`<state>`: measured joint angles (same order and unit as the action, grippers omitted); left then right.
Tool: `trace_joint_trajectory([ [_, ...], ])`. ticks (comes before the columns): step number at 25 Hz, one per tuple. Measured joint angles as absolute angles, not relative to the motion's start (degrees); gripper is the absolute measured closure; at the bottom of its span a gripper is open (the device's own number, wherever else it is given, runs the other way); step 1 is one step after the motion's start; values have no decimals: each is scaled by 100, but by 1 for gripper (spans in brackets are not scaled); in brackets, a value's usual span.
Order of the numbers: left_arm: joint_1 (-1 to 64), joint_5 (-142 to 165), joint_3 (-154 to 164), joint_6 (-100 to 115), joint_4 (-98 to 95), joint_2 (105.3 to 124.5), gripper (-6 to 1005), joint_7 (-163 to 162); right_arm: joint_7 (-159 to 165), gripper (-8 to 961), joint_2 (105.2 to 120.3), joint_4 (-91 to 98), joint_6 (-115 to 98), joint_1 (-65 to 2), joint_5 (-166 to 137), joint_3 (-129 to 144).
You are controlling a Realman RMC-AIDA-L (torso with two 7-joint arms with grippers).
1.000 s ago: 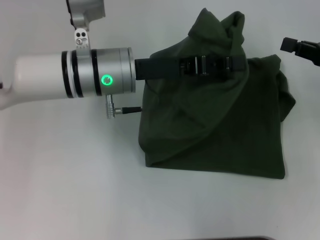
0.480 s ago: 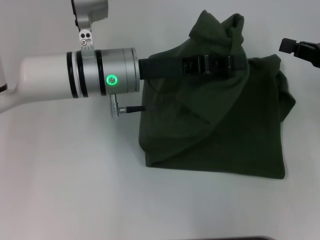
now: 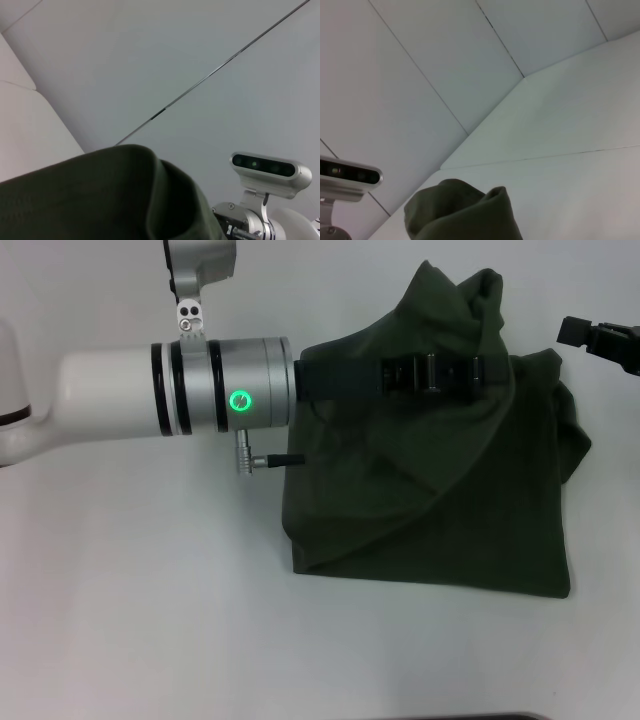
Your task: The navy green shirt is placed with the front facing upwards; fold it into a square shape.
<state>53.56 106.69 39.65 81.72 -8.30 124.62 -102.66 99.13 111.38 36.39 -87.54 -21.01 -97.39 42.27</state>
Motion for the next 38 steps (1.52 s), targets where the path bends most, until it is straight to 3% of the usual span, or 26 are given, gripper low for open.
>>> trace_joint_trajectory([
  [15,5335,10631,3972,8060,-753,12462,848,-10265,9905,889,11144,3639,-8771,-2075,-9738,4223],
  [26,5184,10564,3924,8287,-856,12463,656,-10267,9860,888,11153,3639,-8841,-2049,-9725,4131],
  [29,4969,10385,3910,8402,-1087,12460,411,-10240,9834,886,11160,3639,-8927,-2051,-9740,4163],
  [34,4554,10163,3927,8669,-1548,12437,182,-10084,9844,876,11170,3639,-9123,-2121,-9961,4194],
  [38,4271,10162,3959,8753,-1837,12430,77,-9890,10104,824,11170,3637,-9252,-2165,-10042,4148],
])
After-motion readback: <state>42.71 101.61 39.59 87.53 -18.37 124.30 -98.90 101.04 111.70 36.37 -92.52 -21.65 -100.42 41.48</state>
